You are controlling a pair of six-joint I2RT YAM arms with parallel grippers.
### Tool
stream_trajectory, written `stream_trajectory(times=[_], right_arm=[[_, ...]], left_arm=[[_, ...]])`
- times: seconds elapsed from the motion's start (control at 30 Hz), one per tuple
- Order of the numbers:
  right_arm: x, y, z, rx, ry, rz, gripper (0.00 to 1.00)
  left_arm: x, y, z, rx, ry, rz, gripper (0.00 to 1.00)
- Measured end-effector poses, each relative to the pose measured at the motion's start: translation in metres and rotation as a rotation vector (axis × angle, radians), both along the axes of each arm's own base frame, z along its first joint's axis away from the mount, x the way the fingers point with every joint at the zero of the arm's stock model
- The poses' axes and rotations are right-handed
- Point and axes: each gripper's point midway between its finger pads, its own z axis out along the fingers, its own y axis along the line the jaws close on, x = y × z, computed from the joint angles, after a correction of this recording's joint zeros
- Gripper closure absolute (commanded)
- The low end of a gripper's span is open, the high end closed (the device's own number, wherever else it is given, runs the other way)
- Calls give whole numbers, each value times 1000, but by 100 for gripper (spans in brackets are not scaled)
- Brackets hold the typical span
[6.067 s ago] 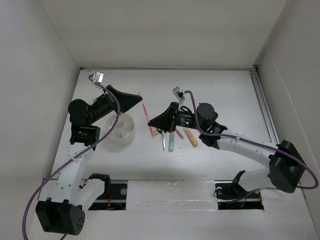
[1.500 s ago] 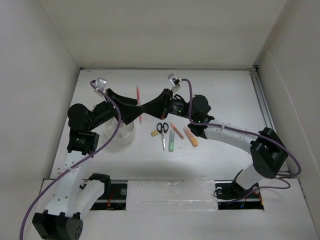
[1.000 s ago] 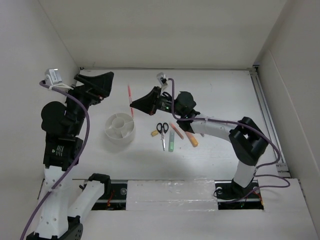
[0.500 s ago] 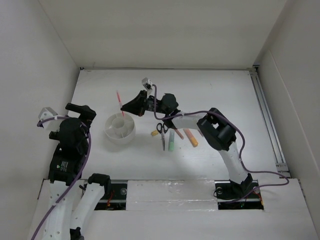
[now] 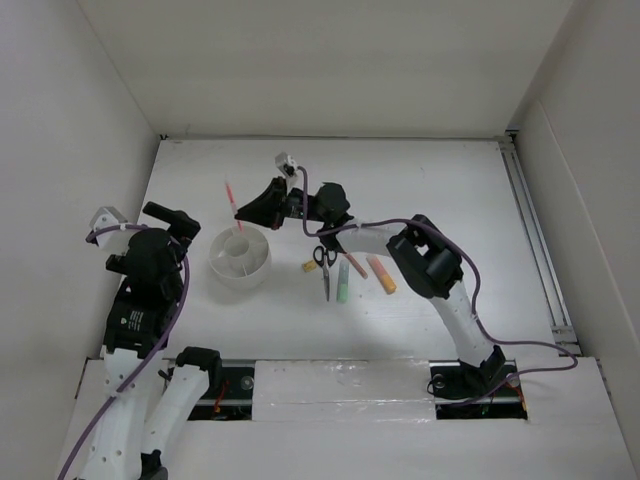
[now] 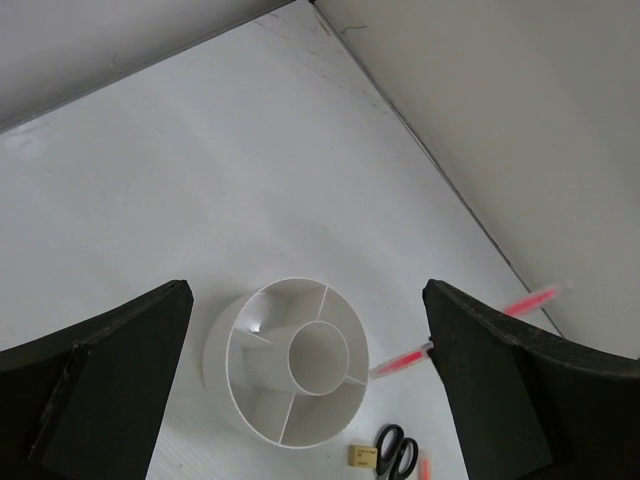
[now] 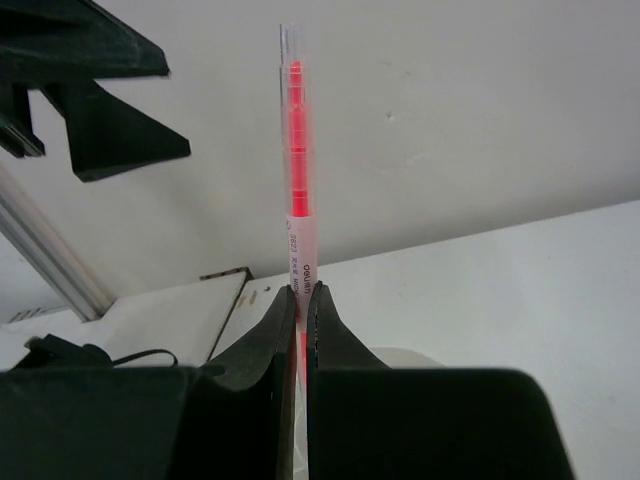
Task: Sort the stationery into containers
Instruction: Place the pen in the storage box.
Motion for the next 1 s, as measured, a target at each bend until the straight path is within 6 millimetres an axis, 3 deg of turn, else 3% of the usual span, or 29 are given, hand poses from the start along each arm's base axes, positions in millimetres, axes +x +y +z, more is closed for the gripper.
stream_trajectory(times=[0.27,1.0], right_arm=[[-3,14,-49,-90,42,29,100],[-3,24,-64,-110,33,37,100]], left_arm=[[1,-5,2,4,-6,-34,0],[6,-11,0,17,-2,-82,0]])
